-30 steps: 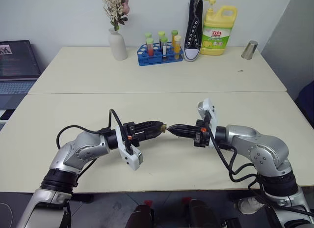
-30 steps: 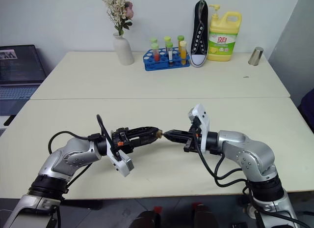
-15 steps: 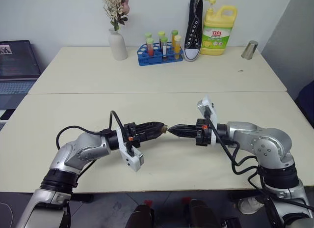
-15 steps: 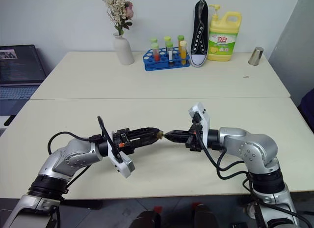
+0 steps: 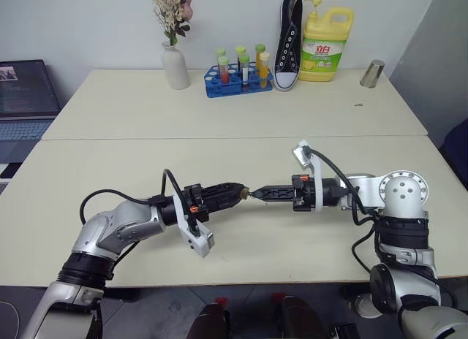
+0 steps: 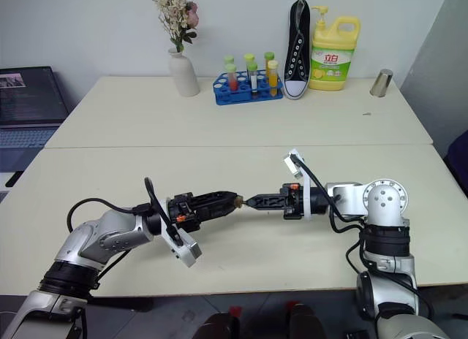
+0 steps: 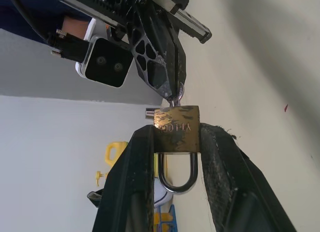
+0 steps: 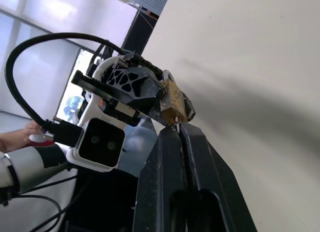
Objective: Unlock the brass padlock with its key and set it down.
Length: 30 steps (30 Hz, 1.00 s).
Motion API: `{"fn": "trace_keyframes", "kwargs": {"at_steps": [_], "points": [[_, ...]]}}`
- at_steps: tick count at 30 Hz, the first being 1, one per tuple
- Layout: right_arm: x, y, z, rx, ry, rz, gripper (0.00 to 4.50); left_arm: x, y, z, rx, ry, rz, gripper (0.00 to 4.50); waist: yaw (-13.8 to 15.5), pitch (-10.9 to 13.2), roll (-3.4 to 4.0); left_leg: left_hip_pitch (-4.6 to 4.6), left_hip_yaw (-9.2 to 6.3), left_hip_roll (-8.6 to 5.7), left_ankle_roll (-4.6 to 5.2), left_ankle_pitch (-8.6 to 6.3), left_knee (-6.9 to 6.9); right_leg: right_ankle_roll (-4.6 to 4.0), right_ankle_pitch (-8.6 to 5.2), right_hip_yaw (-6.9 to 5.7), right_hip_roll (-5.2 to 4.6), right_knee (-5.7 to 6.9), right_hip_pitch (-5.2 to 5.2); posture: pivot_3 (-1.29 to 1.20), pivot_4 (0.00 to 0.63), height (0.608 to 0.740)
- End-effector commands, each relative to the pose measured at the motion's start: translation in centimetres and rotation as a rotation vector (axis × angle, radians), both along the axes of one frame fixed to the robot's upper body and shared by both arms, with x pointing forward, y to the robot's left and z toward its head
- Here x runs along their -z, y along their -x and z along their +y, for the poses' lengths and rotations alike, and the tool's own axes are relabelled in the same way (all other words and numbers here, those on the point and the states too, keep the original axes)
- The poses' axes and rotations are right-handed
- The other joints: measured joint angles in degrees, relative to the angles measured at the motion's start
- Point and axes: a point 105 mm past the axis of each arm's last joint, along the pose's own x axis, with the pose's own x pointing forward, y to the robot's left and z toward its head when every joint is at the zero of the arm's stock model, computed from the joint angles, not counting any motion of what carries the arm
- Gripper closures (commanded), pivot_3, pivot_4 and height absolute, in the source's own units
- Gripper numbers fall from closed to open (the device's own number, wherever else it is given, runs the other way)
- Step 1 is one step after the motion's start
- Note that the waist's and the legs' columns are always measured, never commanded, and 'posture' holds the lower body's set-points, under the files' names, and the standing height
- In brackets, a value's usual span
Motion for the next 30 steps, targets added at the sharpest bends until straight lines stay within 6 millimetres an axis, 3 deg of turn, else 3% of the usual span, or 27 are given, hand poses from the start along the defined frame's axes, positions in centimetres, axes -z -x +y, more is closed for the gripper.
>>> {"fn": "trace_keyframes", "kwargs": {"at_steps": [1,24,27,30], "points": [[-1.5,0.4,0.2,-0.034,-0.046,-0.022,4.5,-0.6,0.2,0.2,0.0,0.015,-0.031,3.57,-0.01,0.0,0.0,0.0,0.0,0.0,0.0,0.0,0.0,0.0,0.0,0.0,0.0,0.0,0.0,0.0,0.15,0.74],[-1.9,1.0,1.0,-0.025,-0.083,0.035,4.5,-0.5,0.0,0.4,-0.015,0.025,-0.038,3.57,-0.09,0.01,0.02,-0.02,0.02,0.02,0.01,0.0,0.0,0.0,0.0,0.01,0.0,0.0,0.0,0.0,0.15,0.74],[-1.6,1.4,1.0,-0.031,-0.05,0.006,3.91,-0.6,-0.1,0.5,-0.026,0.034,-0.033,3.57,-0.11,0.02,0.03,-0.02,0.01,0.02,0.01,0.0,-0.01,0.0,0.0,0.01,0.02,0.0,0.0,0.0,0.15,0.74],[-1.5,1.6,0.7,-0.034,-0.026,-0.027,2.88,-0.6,-0.2,0.5,-0.034,0.043,-0.03,3.57,-0.08,0.02,0.03,-0.03,0.0,0.03,0.01,0.0,-0.01,0.0,0.0,0.01,0.01,0.0,0.0,0.0,0.15,0.74]]}}
